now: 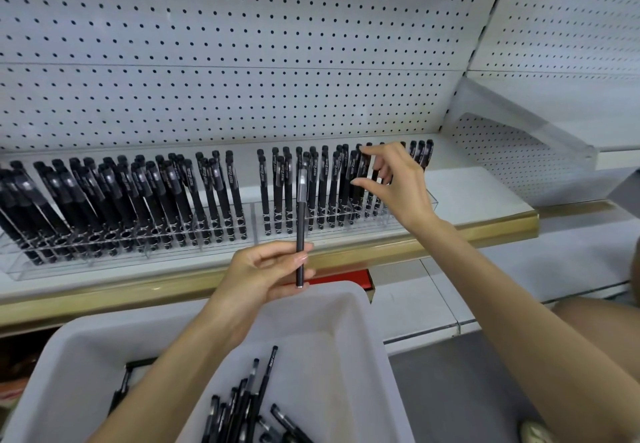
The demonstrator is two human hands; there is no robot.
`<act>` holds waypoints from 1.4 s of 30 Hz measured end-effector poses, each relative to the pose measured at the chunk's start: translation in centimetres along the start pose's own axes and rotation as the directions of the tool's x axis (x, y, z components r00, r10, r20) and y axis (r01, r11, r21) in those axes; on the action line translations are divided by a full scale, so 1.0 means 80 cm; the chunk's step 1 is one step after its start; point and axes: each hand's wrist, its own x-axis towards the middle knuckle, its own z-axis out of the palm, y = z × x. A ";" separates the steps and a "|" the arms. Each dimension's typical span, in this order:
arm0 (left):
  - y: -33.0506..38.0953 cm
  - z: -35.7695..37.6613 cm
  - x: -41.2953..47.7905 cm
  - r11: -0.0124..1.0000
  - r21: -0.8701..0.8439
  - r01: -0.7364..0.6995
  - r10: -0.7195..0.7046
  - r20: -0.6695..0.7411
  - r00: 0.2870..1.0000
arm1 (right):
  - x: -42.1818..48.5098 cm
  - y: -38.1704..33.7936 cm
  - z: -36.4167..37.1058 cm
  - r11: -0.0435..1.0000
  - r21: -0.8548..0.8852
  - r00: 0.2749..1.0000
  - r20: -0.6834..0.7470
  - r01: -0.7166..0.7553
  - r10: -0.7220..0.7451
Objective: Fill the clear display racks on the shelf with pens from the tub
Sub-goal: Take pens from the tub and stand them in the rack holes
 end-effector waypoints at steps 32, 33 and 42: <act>-0.002 0.035 -0.021 0.993 0.096 -0.065 0.047 0.181 0.982 | -0.046 -0.108 -0.045 0.341 0.739 0.813 0.511 -0.581 0.279; -0.002 0.036 -0.020 0.991 0.115 -0.069 0.049 0.169 0.984 | -0.047 -0.109 -0.047 0.373 0.742 0.830 0.477 -0.556 0.288; 0.014 0.021 0.013 0.099 0.905 -0.414 0.522 0.307 0.796 | -0.014 -0.082 -0.085 0.532 0.744 0.882 0.163 -0.404 0.442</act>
